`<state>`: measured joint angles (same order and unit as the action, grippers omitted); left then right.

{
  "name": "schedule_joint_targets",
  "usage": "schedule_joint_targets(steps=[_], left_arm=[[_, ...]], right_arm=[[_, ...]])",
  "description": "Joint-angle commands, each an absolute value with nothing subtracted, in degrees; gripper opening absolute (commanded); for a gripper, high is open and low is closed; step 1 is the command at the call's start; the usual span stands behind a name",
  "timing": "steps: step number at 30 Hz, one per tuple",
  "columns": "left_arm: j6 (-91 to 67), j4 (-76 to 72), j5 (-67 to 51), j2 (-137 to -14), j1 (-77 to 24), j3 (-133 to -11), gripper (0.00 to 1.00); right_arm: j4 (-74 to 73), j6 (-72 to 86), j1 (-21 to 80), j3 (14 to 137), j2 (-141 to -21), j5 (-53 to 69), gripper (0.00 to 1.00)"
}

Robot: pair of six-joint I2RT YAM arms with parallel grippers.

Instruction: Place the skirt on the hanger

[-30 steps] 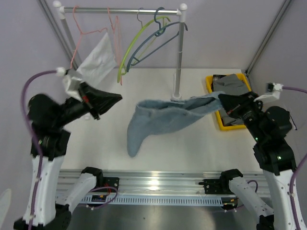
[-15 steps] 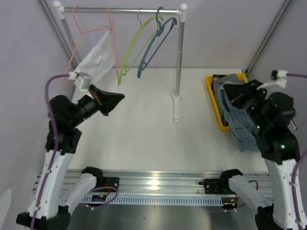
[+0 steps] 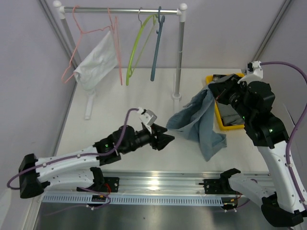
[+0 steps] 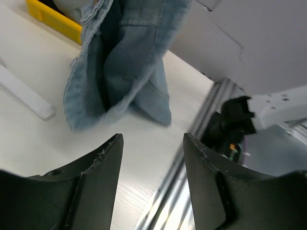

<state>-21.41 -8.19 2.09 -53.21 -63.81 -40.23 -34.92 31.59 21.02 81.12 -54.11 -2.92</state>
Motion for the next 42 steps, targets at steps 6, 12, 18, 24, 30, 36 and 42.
schedule_joint_targets(steps=[6,12,18,24,30,36,42], left_arm=[[-14.07,-20.75,21.45,-65.03,-66.45,-44.29,0.66],[-14.93,-17.84,19.70,-68.12,-64.69,-46.32,0.66],[-18.10,-15.21,11.79,-73.64,-63.99,-48.77,0.65],[-25.47,-14.42,10.36,-75.32,-66.35,-47.55,0.64],[-30.23,-12.83,14.85,-70.06,-66.62,-41.76,0.61],[-31.20,-10.37,12.83,-69.87,-66.71,-42.36,0.56],[-31.20,-10.99,12.48,-71.89,-66.71,-43.32,0.31]], right_arm=[[-30.76,30.50,25.13,85.60,-56.25,-6.94,0.00],[-31.81,29.80,26.72,89.03,-57.66,-7.21,0.00],[-32.34,29.27,27.33,89.74,-57.75,-8.09,0.00],[-32.69,28.65,27.25,89.82,-57.83,-8.79,0.00],[-33.13,28.12,27.33,89.56,-57.66,-9.23,0.00],[-32.96,28.04,27.33,89.12,-57.39,-9.75,0.00],[-33.48,27.86,27.33,89.03,-57.22,-9.84,0.00]])
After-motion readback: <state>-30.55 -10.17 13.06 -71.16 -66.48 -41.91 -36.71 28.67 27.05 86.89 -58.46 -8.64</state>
